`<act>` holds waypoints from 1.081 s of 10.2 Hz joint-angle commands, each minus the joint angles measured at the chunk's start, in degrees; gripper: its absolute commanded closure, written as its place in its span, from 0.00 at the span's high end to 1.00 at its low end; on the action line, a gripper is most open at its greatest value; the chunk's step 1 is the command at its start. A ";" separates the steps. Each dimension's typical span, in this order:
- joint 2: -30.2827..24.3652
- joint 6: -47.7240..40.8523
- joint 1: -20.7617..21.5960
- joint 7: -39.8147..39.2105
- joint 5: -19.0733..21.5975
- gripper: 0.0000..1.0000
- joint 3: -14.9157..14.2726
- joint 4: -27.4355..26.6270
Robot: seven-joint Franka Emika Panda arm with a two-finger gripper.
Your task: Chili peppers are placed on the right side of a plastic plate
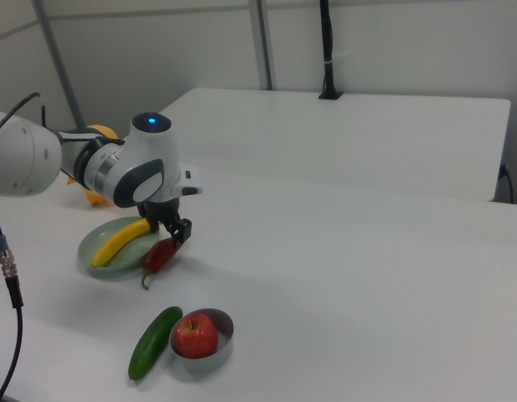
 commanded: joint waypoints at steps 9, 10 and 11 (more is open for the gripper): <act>-17.74 -18.62 -4.36 -1.38 -12.64 1.00 -1.75 0.35; -19.24 -21.00 -4.36 -0.42 -12.90 1.00 -1.75 0.26; -20.21 -23.11 -4.27 1.15 -14.21 1.00 -1.75 0.26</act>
